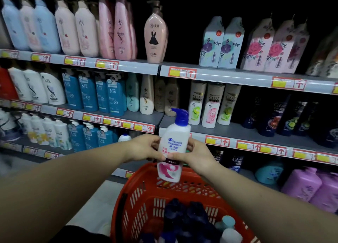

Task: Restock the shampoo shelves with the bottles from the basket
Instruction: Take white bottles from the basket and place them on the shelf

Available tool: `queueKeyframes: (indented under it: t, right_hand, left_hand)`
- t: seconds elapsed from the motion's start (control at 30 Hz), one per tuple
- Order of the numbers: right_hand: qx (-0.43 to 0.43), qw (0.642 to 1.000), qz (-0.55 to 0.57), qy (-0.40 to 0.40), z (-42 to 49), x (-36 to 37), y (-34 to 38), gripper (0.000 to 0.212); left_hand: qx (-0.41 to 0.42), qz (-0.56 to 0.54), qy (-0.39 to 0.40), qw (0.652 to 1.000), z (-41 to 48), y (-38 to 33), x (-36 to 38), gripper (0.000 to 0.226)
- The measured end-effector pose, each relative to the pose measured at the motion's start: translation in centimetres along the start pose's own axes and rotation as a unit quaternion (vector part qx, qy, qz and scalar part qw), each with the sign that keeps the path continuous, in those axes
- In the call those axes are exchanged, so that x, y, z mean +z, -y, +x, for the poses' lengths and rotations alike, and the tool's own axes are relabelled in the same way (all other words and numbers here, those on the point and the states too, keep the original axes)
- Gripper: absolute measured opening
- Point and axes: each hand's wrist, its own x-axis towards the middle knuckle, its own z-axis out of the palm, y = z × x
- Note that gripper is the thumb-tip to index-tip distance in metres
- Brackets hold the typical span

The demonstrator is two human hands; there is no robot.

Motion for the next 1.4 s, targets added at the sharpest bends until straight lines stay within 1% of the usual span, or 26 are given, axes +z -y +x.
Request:
queueKeyframes:
  t: [0.07,0.17,0.2,0.3,0.37,0.43,0.57,0.67,0.83,0.93,1.0,1.1,1.2,1.33,1.4]
  right_hand:
    - [0.002,1.0,0.001,-0.003,1.4,1.5,0.4,0.061]
    - [-0.009,1.0,0.005,0.003,3.5,3.8,1.0,0.074]
    - [-0.013,1.0,0.008,0.004,4.1,4.5,1.2,0.073]
    - [-0.026,1.0,0.012,0.011,6.3,6.5,2.2,0.057]
    - [-0.036,0.999,0.0,0.019,7.9,7.8,3.1,0.059]
    - [-0.042,0.999,-0.008,0.032,9.6,8.8,3.8,0.062]
    - [-0.061,0.997,-0.008,0.047,12.2,9.9,4.7,0.061]
    - [-0.061,0.997,-0.004,0.051,13.4,10.3,4.5,0.058]
    - [-0.05,0.997,0.013,0.059,14.8,11.5,2.3,0.063]
    - [-0.033,0.997,-0.001,0.068,15.5,12.7,0.3,0.06]
    - [-0.012,0.997,0.012,0.078,16.4,13.4,-1.4,0.058]
    - [0.02,0.995,0.032,0.092,18.4,14.6,-4.1,0.06]
    - [0.031,0.994,0.023,0.106,20.9,16.5,-6.8,0.063]
    - [0.059,0.989,0.003,0.136,24.2,19.1,-10.8,0.061]
    - [0.072,0.986,-0.012,0.149,25.8,19.9,-12.8,0.064]
  left_hand:
    - [0.001,-0.004,-0.023,1.0,-0.1,0.8,-1.1,0.044]
    - [-0.006,-0.011,-0.055,0.998,-0.6,1.7,-3.3,0.048]
    - [-0.009,-0.007,-0.069,0.998,-0.7,1.9,-4.1,0.05]
    - [-0.008,-0.012,-0.123,0.992,-1.0,3.1,-6.4,0.053]
    - [-0.011,-0.011,-0.157,0.987,-0.9,4.2,-8.0,0.052]
    - [-0.014,-0.011,-0.179,0.984,-0.8,4.9,-9.3,0.047]
    - [-0.002,-0.03,-0.214,0.976,-0.3,5.7,-11.4,0.035]
    - [-0.015,-0.028,-0.243,0.969,0.1,6.8,-12.2,0.029]
    - [-0.032,-0.05,-0.228,0.972,1.0,9.0,-11.4,0.031]
    - [-0.049,-0.046,-0.232,0.97,2.5,11.2,-10.8,0.036]
    - [-0.068,-0.046,-0.237,0.968,3.7,13.1,-10.3,0.04]
    - [-0.092,-0.05,-0.243,0.964,5.5,16.5,-9.4,0.04]
    - [-0.111,-0.078,-0.241,0.961,7.1,20.4,-8.2,0.036]
    - [-0.153,-0.107,-0.25,0.95,9.5,25.0,-7.1,0.039]
    - [-0.17,-0.113,-0.259,0.944,10.6,26.9,-6.6,0.037]
